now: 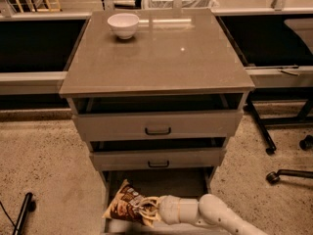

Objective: Pick brown chip bag from bottom drawer and place on counter

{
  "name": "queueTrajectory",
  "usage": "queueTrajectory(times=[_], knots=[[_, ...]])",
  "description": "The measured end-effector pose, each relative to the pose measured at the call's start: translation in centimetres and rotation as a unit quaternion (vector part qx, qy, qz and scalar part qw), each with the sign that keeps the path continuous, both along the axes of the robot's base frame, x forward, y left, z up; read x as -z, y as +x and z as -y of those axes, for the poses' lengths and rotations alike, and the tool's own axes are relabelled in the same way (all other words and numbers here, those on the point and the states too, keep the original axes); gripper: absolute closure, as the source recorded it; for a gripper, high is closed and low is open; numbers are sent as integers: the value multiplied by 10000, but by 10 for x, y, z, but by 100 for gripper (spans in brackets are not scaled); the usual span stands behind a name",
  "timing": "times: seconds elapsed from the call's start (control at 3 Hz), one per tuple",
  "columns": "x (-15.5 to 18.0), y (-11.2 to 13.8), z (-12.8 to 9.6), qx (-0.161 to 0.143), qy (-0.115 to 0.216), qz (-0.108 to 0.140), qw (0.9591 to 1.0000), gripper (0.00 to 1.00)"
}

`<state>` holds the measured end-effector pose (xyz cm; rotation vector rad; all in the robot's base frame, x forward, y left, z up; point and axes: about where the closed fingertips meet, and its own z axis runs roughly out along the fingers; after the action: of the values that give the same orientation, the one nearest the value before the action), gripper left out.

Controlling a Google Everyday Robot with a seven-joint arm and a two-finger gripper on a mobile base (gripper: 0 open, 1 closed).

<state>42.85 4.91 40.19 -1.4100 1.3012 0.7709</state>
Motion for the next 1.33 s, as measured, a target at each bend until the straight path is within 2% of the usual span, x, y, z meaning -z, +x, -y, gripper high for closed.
queueTrajectory(times=[0.33,0.67,1.33], knots=[[-61,-19,9,-548,125,695,9960,100],[-129,-16,30,-782,-80,1050,9914,100],[-271,19,83,-429,-791,879,9921,100]])
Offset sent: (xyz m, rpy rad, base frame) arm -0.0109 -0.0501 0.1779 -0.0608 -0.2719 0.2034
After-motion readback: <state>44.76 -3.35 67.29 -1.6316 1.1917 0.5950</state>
